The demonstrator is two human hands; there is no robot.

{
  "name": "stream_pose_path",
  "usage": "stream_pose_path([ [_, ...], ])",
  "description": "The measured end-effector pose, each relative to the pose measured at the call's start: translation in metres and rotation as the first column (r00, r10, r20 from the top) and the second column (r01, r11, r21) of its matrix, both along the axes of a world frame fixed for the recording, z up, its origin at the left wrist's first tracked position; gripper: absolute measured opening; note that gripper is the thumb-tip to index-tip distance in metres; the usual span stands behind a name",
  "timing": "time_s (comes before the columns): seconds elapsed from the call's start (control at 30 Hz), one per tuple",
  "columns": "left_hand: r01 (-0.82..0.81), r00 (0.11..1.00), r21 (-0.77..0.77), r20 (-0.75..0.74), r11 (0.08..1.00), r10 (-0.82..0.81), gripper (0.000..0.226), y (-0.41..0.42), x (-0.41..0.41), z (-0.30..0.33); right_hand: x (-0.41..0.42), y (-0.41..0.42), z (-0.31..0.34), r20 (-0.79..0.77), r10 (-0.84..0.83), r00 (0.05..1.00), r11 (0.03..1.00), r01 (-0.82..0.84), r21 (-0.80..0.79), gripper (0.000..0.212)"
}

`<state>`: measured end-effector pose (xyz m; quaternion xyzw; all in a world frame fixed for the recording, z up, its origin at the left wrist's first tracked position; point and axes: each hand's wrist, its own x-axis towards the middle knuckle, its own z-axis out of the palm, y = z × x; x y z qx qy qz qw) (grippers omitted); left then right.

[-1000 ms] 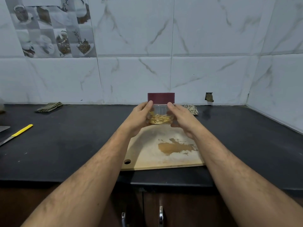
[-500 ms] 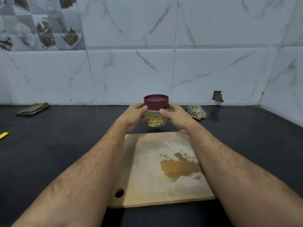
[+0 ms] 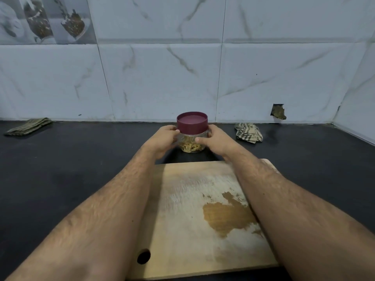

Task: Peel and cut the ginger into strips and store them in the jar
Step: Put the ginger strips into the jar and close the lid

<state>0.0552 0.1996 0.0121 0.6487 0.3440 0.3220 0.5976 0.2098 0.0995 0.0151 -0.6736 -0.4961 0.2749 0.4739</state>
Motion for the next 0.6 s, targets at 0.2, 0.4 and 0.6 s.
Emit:
stream_pose_path([
  [0.2,-0.090,0.996,0.016,0.005,0.996,0.089,0.028,-0.025,-0.012,0.003,-0.002,-0.027,0.015,0.170,-0.111,0.979,0.992,0.119,-0.041,0.077],
  [0.4,-0.149,0.987,0.146,-0.031,0.978,0.155,0.051,-0.079,-0.036,0.020,-0.014,-0.082,0.031,0.241,-0.127,0.962,0.990,0.137,-0.025,0.076],
  [0.6,-0.266,0.931,0.410,-0.125,0.873,0.342,0.035,-0.139,-0.070,0.029,-0.026,-0.152,0.042,0.451,-0.206,0.868,0.975,0.221,0.021,0.051],
])
